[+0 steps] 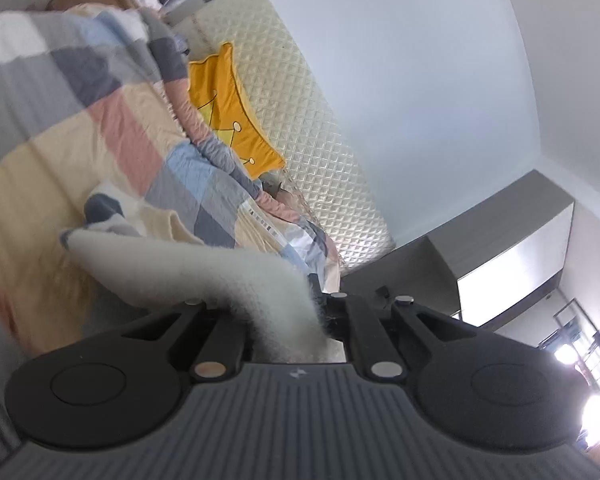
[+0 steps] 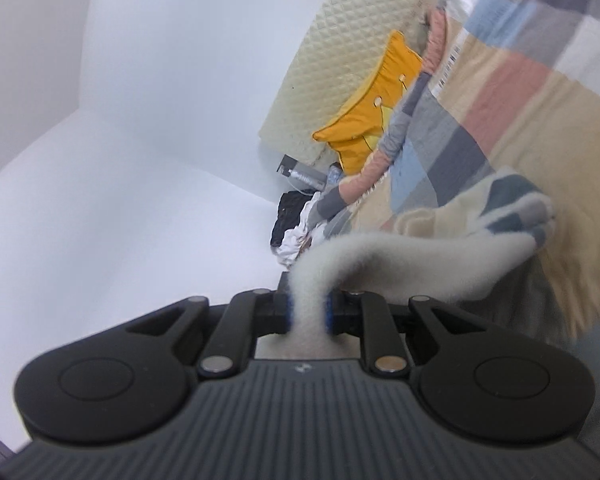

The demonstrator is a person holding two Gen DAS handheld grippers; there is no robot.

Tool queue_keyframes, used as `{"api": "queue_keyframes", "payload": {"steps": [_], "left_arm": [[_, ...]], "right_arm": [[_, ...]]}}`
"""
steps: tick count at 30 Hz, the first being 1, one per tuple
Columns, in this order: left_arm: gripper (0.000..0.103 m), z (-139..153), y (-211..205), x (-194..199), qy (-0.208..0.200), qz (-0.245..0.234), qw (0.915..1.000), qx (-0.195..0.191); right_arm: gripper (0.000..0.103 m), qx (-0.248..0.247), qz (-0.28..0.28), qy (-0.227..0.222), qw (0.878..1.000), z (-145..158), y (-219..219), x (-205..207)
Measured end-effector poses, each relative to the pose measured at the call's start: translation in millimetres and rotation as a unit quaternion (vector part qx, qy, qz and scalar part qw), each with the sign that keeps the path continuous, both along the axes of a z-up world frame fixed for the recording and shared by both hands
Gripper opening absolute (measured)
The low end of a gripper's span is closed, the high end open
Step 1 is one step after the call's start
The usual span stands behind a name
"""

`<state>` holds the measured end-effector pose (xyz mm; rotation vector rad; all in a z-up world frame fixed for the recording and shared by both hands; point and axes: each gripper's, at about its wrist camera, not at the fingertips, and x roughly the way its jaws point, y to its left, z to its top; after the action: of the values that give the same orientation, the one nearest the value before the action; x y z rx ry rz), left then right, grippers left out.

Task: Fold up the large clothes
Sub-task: 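Lift the hem with both tools and fold it toward the collar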

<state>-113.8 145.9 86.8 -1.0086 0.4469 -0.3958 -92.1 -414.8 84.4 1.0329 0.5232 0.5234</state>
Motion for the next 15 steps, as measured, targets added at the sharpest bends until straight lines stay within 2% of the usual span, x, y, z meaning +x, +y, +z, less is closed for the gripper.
{"api": "queue_keyframes", "payload": {"steps": [4, 7, 9, 11, 15], "left_arm": [[0.007, -19.2, 3.8, -8.5, 0.020, 0.008, 0.9997, -0.007], [0.008, -22.8, 3.6, 6.6, 0.023, 0.031, 0.9991, 0.017], [0.008, -24.9, 4.2, 27.8, 0.024, 0.037, 0.9989, 0.016], [0.008, -22.1, 2.5, 55.0, 0.018, 0.044, 0.9983, 0.032], [0.008, -19.2, -3.8, 131.1, 0.021, 0.059, 0.9963, 0.059]], "right_arm": [[0.018, -0.001, 0.001, 0.026, 1.000, -18.9, 1.6, -7.1], [0.018, -0.004, -0.004, 0.038, 0.999, -27.9, 4.5, 9.3], [0.019, -0.008, -0.013, 0.040, 0.999, -26.9, 7.0, 27.5], [0.019, -0.009, -0.026, 0.041, 0.999, -27.1, 9.9, 49.2], [0.019, -0.017, -0.060, 0.057, 0.996, -32.9, 20.2, 104.5]]}}
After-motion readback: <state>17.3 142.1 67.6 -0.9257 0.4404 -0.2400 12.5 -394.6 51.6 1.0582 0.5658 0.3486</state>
